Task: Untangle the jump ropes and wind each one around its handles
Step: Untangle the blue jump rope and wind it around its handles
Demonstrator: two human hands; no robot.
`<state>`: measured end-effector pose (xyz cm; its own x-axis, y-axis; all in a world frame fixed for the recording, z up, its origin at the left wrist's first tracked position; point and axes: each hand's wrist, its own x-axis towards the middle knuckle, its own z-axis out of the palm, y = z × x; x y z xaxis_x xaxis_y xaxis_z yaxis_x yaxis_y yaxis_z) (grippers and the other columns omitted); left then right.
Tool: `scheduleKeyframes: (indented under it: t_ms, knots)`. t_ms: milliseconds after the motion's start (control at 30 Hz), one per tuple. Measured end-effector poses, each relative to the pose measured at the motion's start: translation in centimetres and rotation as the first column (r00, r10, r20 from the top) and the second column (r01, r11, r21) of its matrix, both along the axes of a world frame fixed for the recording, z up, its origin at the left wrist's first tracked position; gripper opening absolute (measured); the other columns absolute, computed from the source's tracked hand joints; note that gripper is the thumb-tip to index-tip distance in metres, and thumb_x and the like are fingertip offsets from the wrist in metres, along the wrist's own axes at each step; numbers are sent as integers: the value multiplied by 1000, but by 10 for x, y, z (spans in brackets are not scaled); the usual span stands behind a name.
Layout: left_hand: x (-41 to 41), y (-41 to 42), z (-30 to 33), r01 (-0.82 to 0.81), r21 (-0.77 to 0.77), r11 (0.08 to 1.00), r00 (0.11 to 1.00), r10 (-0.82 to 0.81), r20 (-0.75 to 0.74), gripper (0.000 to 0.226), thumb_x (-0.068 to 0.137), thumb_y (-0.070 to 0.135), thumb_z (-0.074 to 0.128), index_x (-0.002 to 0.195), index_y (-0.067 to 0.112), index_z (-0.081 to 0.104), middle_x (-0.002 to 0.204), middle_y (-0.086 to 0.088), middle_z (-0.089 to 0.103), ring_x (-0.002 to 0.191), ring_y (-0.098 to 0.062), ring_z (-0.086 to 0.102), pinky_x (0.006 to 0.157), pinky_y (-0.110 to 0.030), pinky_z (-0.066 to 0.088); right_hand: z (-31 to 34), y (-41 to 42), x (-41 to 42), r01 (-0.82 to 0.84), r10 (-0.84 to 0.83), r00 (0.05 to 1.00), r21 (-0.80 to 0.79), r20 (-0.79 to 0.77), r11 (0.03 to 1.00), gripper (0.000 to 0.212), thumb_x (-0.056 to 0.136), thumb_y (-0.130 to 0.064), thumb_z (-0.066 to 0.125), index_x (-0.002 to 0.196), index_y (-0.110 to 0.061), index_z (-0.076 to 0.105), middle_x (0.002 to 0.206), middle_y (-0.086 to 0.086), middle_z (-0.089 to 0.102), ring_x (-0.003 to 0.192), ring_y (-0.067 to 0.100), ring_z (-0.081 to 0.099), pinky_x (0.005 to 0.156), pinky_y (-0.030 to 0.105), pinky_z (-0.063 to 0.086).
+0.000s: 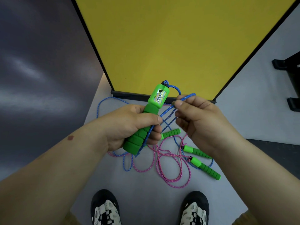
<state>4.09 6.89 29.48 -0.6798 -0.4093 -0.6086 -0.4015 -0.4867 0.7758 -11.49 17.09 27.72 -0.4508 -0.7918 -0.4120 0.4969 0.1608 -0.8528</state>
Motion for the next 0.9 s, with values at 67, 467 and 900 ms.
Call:
scheduleKeyframes:
  t_ms: [67, 467, 900]
  knots:
    - [0, 0, 0, 10, 4, 1000, 1000, -10, -6, 7, 96, 9, 62, 95, 3, 62, 71, -8, 68, 61, -18, 68, 62, -31, 59, 0, -1, -8, 77, -77, 997, 1, 13, 997, 6, 90, -9, 69, 89, -14, 68, 74, -1, 61, 64, 10, 58, 63, 22, 51]
    - [-2, 2, 0, 5, -6, 1000, 1000, -5, -11, 7, 96, 8, 62, 92, 3, 62, 72, -9, 68, 61, -19, 68, 60, -32, 59, 1, 1, -4, -1, 4, 998, -51, 55, 999, 8, 87, -15, 71, 82, -19, 67, 73, -1, 61, 65, 10, 60, 64, 24, 51]
    - [-1, 0, 0, -10, 4, 1000, 1000, 10, -12, 7, 96, 9, 63, 94, 2, 63, 72, -9, 68, 61, -19, 67, 59, -30, 58, 0, 3, 8, -87, 85, 994, -15, -67, 996, 7, 90, -8, 68, 92, -14, 70, 79, 4, 64, 66, 11, 59, 62, 22, 49]
